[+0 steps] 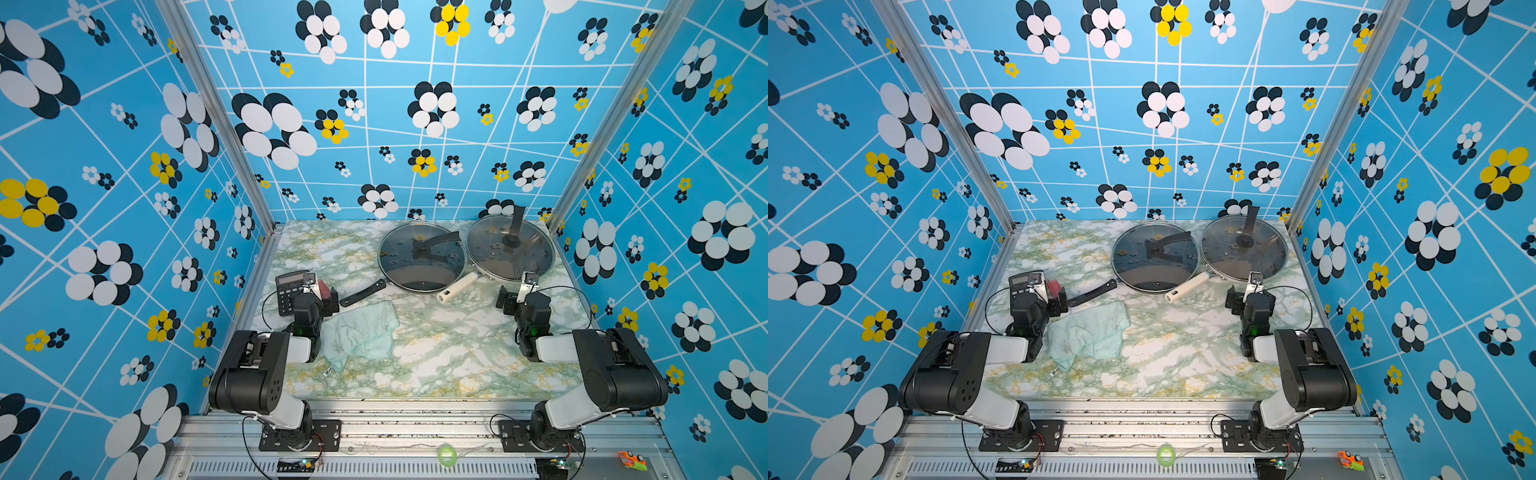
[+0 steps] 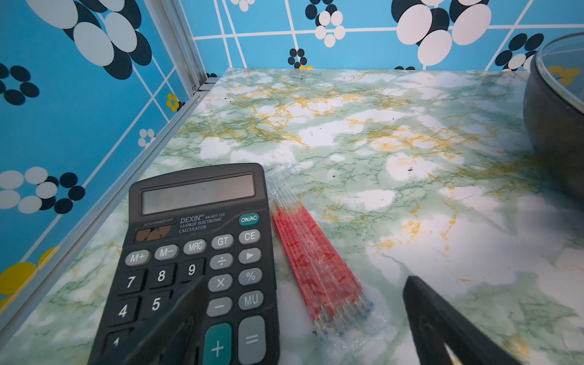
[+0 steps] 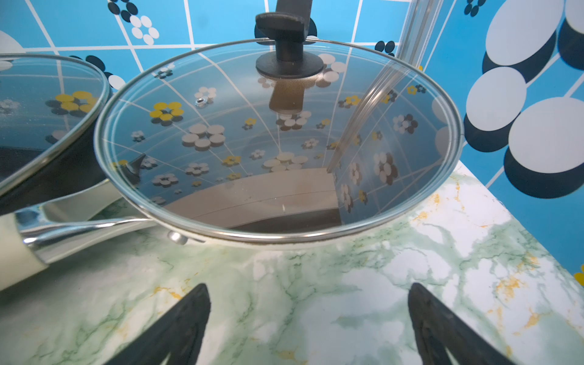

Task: Wipe the pot lid with a cloth
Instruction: Pick up the pot lid from the cooking pot.

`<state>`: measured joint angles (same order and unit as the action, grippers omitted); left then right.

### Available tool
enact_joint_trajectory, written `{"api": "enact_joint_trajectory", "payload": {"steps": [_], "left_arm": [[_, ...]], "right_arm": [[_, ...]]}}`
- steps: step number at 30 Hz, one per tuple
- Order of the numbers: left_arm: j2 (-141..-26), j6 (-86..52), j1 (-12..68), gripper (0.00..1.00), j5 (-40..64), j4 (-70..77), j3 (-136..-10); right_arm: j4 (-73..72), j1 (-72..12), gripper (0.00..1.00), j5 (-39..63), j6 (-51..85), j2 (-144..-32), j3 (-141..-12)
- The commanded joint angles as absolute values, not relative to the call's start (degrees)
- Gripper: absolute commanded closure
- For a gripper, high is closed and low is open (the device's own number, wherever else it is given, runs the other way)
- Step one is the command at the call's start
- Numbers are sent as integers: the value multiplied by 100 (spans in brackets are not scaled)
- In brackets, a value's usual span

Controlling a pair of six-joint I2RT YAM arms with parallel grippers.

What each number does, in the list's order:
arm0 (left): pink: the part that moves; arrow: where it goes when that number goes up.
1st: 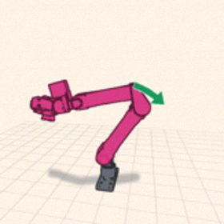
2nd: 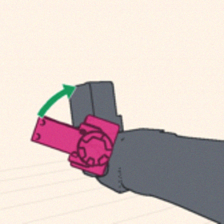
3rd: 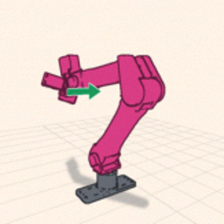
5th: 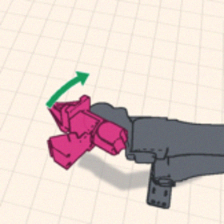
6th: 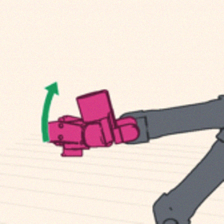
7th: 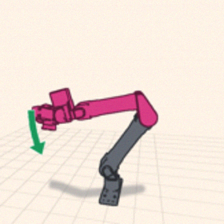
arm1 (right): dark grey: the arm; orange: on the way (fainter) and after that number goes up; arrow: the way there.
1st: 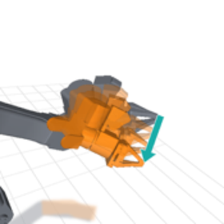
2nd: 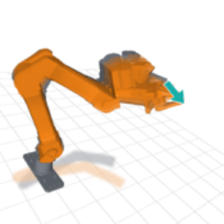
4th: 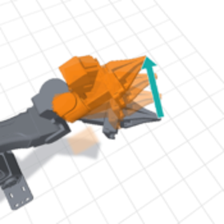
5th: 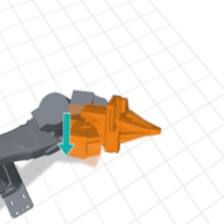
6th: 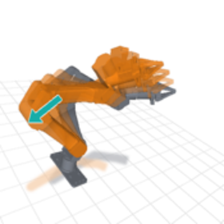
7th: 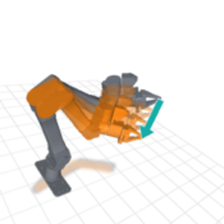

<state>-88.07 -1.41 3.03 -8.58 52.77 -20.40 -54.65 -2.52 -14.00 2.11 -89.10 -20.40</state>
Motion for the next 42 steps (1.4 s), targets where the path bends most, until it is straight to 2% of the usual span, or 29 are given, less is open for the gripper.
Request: {"api": "enact_joint_trajectory", "payload": {"steps": [1,9,16,21,24,28,32,36,39,42], "left_arm": [[-8860,-105,277,1,-898,5365,-2136],[-8626,-90,323,1,-1046,5055,-2218],[-7177,-31,323,1,-1100,2363,-3192],[-6114,-410,448,1,-1084,490,-4210],[-5860,-1010,819,1,-934,-625,-5264],[-6135,-2215,1831,1,-960,-1535,-6446],[-6650,-3165,3014,1,-1138,-1712,-7142],[-7015,-3632,3784,1,-1324,-1666,-7481],[-7074,-3377,3881,1,-936,-1032,-7278],[-7243,-3951,3390,1,-156,-706,-6867]], "right_arm": [[-5476,-220,1,-1327,157,-8956,-2137],[-5191,-220,1,-1483,210,-8705,-2188],[-1964,-224,1,-1340,604,-7190,-3433],[470,-294,1,-976,2338,-6399,-4673],[1488,-776,1,-563,3380,-6260,-5495],[1563,-1919,1,-596,4229,-6424,-6144],[1433,-2895,1,-904,4731,-6833,-6783],[550,-3278,1,-581,4332,-7005,-6958],[402,-3254,1,-388,4334,-7030,-6911],[448,-2923,1,-97,4569,-7284,-6995]]}}
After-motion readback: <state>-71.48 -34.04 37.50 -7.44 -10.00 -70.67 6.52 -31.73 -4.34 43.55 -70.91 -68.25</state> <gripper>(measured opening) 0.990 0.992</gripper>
